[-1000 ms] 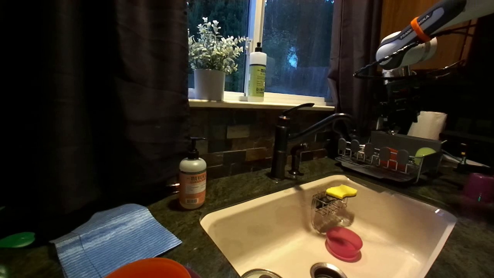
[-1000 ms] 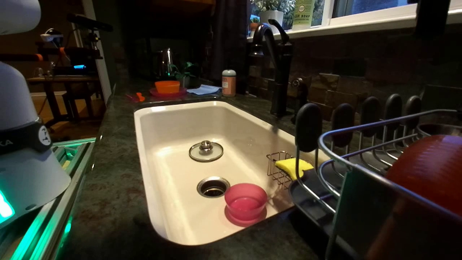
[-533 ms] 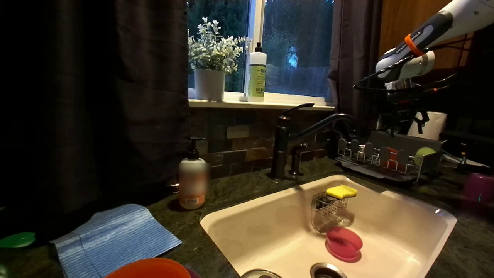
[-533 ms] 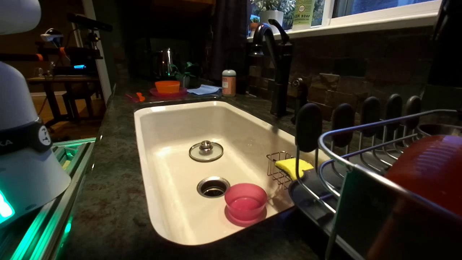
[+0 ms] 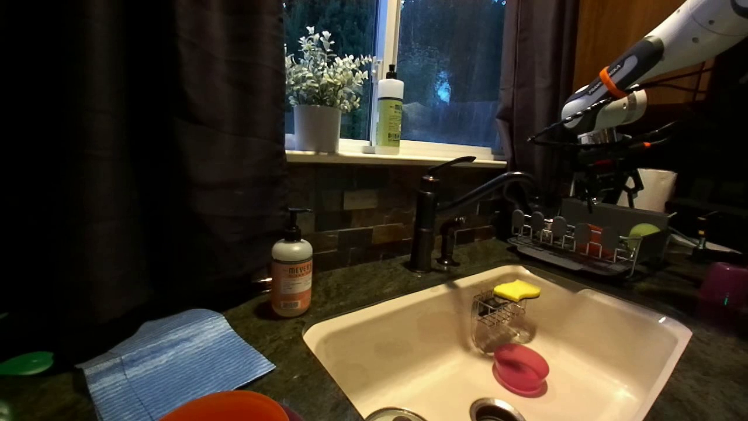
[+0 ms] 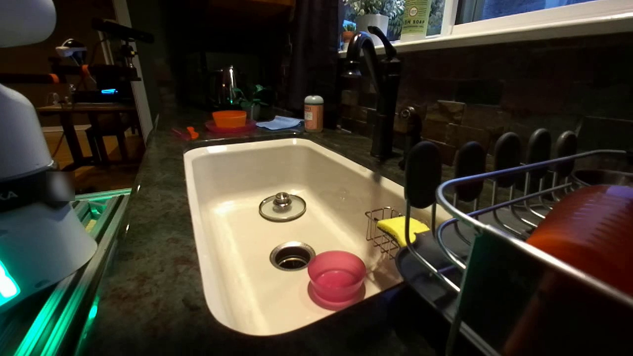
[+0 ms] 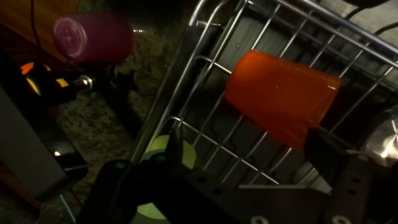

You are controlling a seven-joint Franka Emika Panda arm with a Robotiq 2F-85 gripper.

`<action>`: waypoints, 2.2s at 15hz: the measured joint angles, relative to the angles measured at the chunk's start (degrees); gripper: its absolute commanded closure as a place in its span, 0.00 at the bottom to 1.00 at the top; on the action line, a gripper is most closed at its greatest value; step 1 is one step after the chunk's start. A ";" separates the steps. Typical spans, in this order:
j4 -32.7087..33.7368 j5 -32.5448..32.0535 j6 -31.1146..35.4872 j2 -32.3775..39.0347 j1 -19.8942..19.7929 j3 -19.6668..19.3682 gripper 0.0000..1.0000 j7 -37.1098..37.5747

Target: Pick up the orange cup from the dish dryer and put it in the sink, then turn on the tap

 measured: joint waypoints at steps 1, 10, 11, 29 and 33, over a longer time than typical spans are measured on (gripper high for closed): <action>0.99 0.06 -0.50 0.85 0.03 0.00 0.00 0.07; 8.30 1.29 -6.02 7.00 0.59 0.07 0.00 0.07; 8.72 1.48 -6.29 7.53 0.61 0.12 0.00 0.07; 9.13 1.59 -8.00 9.39 0.80 -0.13 0.98 -1.24; 8.82 -0.38 -8.00 8.02 0.94 -0.63 0.99 -1.40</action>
